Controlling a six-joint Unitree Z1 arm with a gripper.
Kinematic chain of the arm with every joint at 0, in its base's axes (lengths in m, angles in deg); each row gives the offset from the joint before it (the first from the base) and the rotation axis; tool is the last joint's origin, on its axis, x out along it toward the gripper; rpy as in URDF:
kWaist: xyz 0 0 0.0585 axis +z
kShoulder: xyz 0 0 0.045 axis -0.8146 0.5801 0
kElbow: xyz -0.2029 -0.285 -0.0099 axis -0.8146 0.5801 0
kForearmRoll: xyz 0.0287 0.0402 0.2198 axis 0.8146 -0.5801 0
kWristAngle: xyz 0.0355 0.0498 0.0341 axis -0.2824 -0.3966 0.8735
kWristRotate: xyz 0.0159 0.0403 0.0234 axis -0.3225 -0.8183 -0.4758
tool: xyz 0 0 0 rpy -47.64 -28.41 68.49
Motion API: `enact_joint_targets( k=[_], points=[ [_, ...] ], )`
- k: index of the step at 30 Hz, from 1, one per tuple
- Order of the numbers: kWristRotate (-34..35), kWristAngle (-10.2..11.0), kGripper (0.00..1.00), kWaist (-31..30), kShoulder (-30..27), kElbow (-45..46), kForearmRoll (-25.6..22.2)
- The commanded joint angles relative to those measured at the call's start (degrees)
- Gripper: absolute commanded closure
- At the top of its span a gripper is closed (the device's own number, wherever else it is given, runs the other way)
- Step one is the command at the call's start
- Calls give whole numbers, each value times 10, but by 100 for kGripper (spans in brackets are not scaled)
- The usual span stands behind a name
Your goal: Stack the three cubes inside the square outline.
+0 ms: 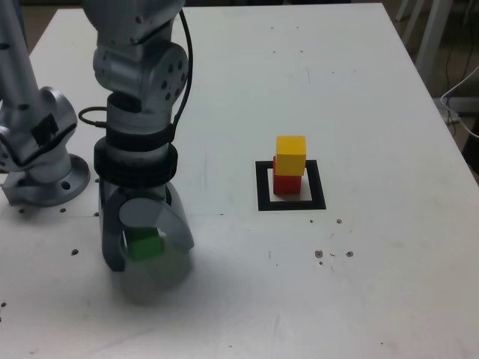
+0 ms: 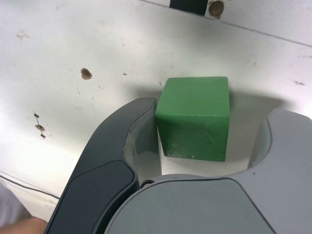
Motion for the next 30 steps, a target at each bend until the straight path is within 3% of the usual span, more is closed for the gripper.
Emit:
enact_joint_targets(
  k=[1, 7, 13, 21, 30],
  points=[
    [4, 9, 55, 0, 1, 2, 1],
    [16, 37, 59, 0, -3, 3, -1],
    [22, 59, 72, 0, -7, 1, -2],
    [29, 95, 82, 0, -18, -8, -16],
    [6, 135, 82, 4, -42, -86, -139]
  ],
)
